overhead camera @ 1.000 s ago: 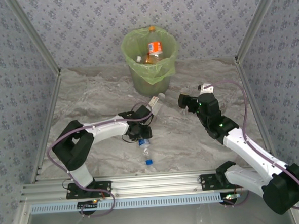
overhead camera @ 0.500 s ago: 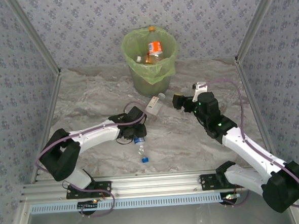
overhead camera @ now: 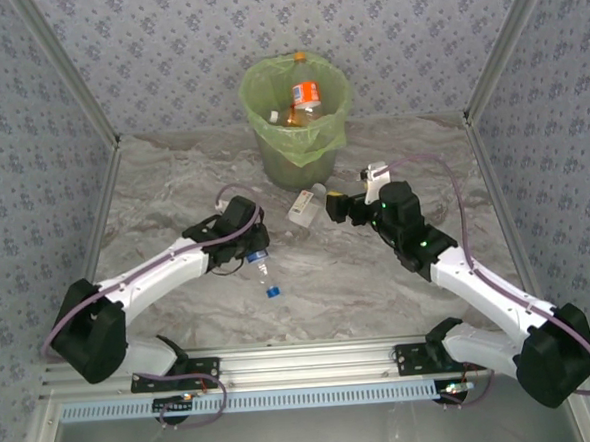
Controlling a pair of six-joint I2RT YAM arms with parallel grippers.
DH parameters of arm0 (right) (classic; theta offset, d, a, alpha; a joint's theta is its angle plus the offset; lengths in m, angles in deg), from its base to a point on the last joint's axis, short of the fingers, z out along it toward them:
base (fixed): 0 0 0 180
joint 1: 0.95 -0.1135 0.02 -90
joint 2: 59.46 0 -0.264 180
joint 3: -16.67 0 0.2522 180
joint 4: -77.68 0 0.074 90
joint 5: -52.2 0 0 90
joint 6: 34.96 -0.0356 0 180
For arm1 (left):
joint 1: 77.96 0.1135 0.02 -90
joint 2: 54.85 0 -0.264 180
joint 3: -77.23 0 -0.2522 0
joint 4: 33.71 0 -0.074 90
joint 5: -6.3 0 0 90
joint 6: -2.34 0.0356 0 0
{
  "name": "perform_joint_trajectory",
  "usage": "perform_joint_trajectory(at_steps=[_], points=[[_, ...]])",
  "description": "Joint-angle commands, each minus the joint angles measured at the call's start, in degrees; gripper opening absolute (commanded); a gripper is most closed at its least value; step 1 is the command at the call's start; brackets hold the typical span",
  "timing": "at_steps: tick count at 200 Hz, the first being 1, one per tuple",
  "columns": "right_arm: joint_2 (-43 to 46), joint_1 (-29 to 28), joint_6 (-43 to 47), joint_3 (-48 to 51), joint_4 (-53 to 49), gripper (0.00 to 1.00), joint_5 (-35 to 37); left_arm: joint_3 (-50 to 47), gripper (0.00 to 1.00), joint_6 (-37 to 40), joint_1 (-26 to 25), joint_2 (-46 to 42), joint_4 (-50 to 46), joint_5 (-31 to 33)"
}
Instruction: Put the plastic bottles in the bin
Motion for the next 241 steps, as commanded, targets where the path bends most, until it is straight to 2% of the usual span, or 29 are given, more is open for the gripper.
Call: perform_joint_trajectory(at_steps=[1, 53, 116, 180, 206, 241], points=[[-0.4, -1.0, 1.7, -2.8, -0.6, 0.99, 1.0, 0.3, 0.45, 3.0, 1.3, -2.9, 1.3, 3.2], [-0.7, -2.5, 3.5, -3.8, -0.4, 0.99, 2.3, 2.3, 0.44, 8.1, 4.0, -5.5, 2.9, 6.0], [-0.6, -3.0, 3.4, -3.9, 0.4, 0.99, 2.5, 3.3, 0.43, 11.8, 4.9, -9.5, 3.7, 8.3], [-1.3, -3.2, 0.9, -4.9, 1.4, 0.99, 1.1, 5.6, 0.43, 15.6, 6.1, -15.8, 6.5, 14.6], [-1.8, -3.2, -0.5, -5.5, 1.4, 0.99, -0.3, 6.5, 0.43, 16.8, 6.2, -16.3, 11.3, 14.2], [-2.6, -3.7, -0.9, -7.3, -0.4, 0.99, -1.5, 7.4, 0.44, 16.6, 6.3, -15.0, 18.8, 9.0]])
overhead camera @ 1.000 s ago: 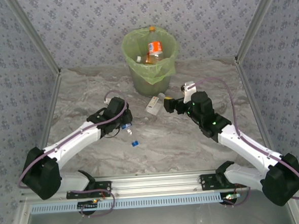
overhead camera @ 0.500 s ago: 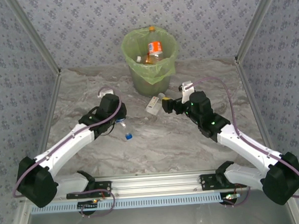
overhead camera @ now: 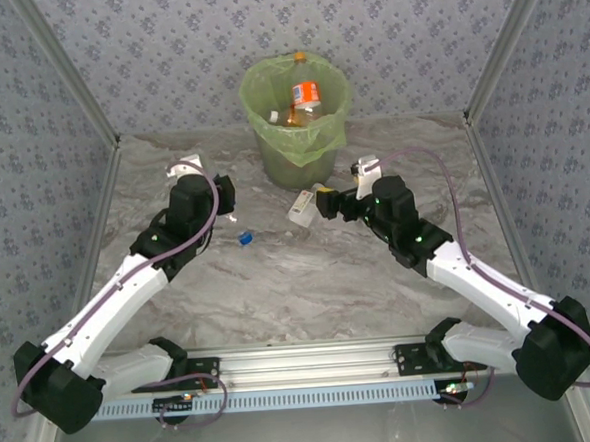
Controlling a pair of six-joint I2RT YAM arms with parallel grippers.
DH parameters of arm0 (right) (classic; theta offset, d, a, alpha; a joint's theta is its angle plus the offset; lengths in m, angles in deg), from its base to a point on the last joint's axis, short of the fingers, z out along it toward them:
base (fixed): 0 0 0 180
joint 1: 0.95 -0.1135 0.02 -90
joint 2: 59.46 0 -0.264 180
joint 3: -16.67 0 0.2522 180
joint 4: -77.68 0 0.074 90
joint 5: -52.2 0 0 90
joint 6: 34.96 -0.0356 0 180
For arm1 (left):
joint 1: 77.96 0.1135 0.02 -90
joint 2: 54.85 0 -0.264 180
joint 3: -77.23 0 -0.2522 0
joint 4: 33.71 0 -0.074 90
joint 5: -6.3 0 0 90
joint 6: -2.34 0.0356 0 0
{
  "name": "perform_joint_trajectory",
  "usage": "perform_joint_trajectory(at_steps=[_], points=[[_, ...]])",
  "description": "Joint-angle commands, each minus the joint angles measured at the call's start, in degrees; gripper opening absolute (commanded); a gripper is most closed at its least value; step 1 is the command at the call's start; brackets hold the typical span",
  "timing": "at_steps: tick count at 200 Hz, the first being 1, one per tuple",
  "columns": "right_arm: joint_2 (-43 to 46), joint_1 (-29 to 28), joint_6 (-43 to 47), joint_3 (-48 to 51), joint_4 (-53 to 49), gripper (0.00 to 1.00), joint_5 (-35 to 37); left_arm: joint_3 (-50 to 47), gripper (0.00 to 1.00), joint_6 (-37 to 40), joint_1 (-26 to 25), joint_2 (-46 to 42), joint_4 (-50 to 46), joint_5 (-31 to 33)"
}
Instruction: Put the plastic bottles in the bin
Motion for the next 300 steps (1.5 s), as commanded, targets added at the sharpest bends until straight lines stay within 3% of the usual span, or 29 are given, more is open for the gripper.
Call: perform_joint_trajectory(at_steps=[1, 72, 167, 210, 261, 300], points=[[-0.4, -0.8, -1.1, -2.8, -0.5, 0.99, -1.4, 2.9, 0.44, 1.2, 0.2, 0.7, 7.9, -3.2], [0.1, -1.2, -1.8, -3.3, -1.2, 0.99, 0.8, 10.9, 0.44, 3.1, 1.6, 8.7, 21.5, -15.1], [2.5, -1.2, -2.0, -3.5, -6.3, 0.99, 4.0, 32.2, 0.44, 4.0, 3.2, 23.4, 26.5, -26.5], [3.8, -1.2, -2.8, -3.3, -7.0, 0.99, 6.5, 39.0, 0.43, 9.0, 3.2, 29.6, 28.7, -23.9], [6.2, -1.1, -2.8, -3.1, -9.3, 0.99, 7.2, 52.1, 0.41, 11.1, 3.5, 39.0, 21.6, -26.7], [8.5, -1.1, -1.9, -1.9, -8.3, 0.99, 4.7, 61.9, 0.4, 13.0, 4.9, 45.7, 17.9, -24.0]])
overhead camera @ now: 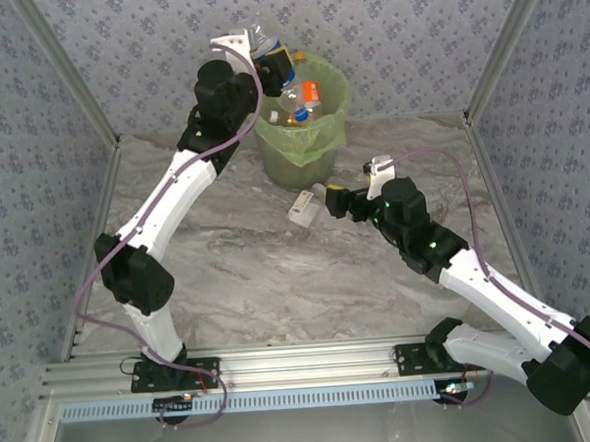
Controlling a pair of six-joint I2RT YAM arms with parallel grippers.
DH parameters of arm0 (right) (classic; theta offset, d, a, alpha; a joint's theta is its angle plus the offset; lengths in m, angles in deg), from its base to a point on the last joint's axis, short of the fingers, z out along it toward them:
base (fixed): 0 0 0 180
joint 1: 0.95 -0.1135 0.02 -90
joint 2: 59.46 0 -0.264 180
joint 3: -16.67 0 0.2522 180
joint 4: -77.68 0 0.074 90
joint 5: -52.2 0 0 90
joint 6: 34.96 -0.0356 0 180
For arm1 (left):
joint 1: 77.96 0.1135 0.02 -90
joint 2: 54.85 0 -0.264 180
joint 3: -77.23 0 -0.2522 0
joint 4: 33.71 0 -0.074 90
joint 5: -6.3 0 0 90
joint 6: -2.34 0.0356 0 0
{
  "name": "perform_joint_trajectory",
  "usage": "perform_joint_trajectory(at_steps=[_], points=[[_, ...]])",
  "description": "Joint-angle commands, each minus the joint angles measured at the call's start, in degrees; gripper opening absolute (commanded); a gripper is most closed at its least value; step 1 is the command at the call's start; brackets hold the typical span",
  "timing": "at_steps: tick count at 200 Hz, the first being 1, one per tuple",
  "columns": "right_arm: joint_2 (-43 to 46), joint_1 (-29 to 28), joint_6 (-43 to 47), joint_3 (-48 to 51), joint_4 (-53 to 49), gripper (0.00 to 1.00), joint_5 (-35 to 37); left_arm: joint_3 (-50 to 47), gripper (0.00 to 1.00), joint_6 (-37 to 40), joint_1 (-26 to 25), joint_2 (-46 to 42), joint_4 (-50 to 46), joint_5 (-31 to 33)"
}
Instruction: Put the plastic bottles in the bin
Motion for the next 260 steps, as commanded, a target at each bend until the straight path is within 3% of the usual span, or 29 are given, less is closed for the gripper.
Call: perform_joint_trajectory(at_steps=[1, 57, 131, 168, 239, 260], points=[[2.1, -0.2, 0.2, -0.3, -0.2, 0.99, -1.0, 7.4, 0.4, 2.2, 1.6, 3.3, -2.0, 0.8], [3.5, -0.2, 0.2, -1.0, -3.1, 0.99, -0.5, 35.0, 0.4, 7.8, 2.9, 19.4, -16.5, -0.5], [6.3, -0.1, 0.8, 0.3, -4.9, 0.99, 2.0, 16.4, 0.42, 21.0, 6.4, 16.8, -6.4, 0.4], [6.0, -0.1, 0.8, 0.3, -4.9, 0.99, 2.2, 11.5, 0.44, 30.0, 7.5, 16.3, -6.7, -3.6], [5.3, 0.0, 1.0, 0.6, -4.9, 0.99, 1.4, 9.8, 0.46, 28.4, 7.8, 20.8, -12.4, -3.0], [5.4, 0.0, 1.1, 0.6, -5.1, 0.99, 1.7, 10.6, 0.59, 27.2, 7.6, 21.7, -13.7, -2.3]])
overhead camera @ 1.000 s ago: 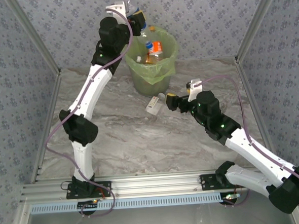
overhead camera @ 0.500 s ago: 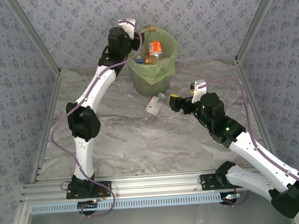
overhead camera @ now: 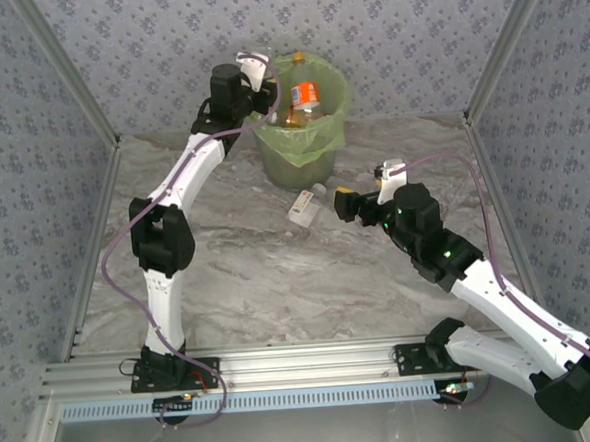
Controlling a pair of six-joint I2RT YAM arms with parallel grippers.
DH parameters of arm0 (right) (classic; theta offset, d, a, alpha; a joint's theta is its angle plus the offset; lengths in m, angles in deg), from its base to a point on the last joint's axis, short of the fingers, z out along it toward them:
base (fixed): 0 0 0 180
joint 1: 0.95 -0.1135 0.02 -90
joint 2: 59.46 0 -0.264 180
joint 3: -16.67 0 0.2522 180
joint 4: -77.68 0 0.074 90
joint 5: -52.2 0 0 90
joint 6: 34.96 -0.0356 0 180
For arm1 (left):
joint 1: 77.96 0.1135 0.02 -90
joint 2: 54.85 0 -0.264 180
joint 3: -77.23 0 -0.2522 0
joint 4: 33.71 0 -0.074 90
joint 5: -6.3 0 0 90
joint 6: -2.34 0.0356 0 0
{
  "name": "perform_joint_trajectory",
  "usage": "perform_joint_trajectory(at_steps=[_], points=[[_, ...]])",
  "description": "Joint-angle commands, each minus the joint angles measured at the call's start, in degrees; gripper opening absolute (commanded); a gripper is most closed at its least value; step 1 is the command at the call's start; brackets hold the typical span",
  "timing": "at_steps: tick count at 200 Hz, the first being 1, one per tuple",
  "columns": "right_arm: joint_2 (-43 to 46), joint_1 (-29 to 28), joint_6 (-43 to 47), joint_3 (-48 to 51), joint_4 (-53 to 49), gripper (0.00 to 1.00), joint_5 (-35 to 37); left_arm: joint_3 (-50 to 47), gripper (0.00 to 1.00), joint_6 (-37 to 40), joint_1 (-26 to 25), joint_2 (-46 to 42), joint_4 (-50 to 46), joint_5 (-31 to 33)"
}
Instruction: Put the plastic bottles in the bin
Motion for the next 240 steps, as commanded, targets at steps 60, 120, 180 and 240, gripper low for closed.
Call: perform_joint_trajectory(at_steps=[60, 120, 180, 240], points=[[-0.7, 0.0, 1.1, 0.2, -0.8, 0.99, 0.7, 15.8, 0.95, -8.6, -0.3, 2.0, -13.4, -2.6], [-1.8, 0.0, 1.1, 0.0, -0.8, 0.99, -0.1, 25.4, 0.99, -14.1, -0.3, 1.0, -19.4, -7.0], [-2.0, 0.1, 0.8, 0.1, -0.7, 0.99, 0.3, 24.1, 0.99, -15.0, -1.2, 0.8, -21.8, -8.3], [-3.8, 0.6, -2.7, -1.2, -5.0, 0.99, 7.0, 27.4, 0.99, -19.1, -3.4, -0.5, -34.7, -7.5]])
